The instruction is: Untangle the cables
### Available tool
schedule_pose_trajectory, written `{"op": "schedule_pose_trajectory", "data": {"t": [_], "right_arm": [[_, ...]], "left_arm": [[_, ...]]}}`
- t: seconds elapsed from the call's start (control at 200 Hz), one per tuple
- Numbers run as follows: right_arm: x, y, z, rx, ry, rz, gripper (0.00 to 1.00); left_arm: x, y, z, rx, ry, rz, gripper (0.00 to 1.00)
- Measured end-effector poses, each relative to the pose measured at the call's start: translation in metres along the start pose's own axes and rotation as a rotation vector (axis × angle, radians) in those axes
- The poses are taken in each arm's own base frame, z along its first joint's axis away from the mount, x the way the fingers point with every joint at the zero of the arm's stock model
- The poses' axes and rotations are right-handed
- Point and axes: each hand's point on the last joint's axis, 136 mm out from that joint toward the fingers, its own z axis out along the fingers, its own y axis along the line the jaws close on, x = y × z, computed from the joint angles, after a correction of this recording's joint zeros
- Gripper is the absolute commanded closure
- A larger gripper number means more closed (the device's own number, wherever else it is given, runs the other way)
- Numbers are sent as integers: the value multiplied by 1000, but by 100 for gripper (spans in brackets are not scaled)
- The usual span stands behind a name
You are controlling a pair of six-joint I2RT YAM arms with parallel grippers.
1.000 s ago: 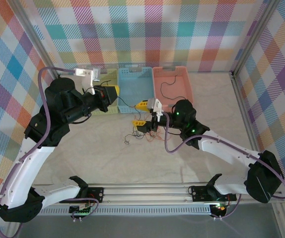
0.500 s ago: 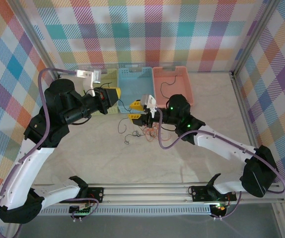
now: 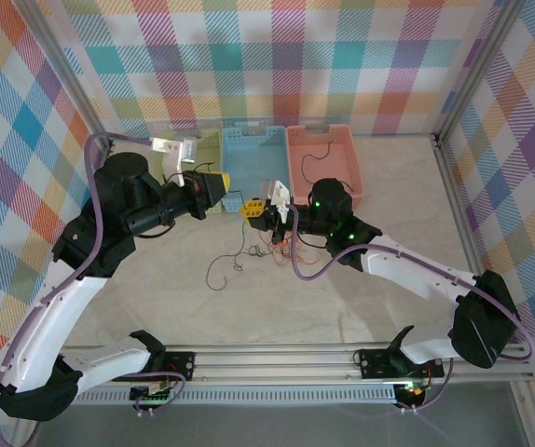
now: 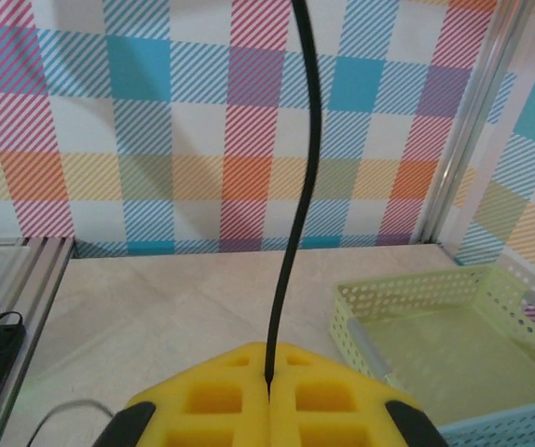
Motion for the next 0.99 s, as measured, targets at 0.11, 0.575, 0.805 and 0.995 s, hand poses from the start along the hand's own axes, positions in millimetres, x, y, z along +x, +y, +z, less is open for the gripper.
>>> {"op": "schedule_pose_trajectory", "data": {"t": [0.11, 0.575, 0.805, 0.995], "right_arm": [[1, -2, -4, 26, 4, -9, 100], [-9, -5, -36, 144, 2, -74, 100], [-5, -6, -38, 159, 18, -74, 100], [-2, -16, -40, 198, 32, -69, 100]], "left_arm": [[0, 0, -1, 1, -2, 1, 100], [12, 2, -13, 2, -6, -2, 100], [20, 7, -12, -8, 7, -6, 90], [17, 11, -21, -41, -20, 1, 24]]}}
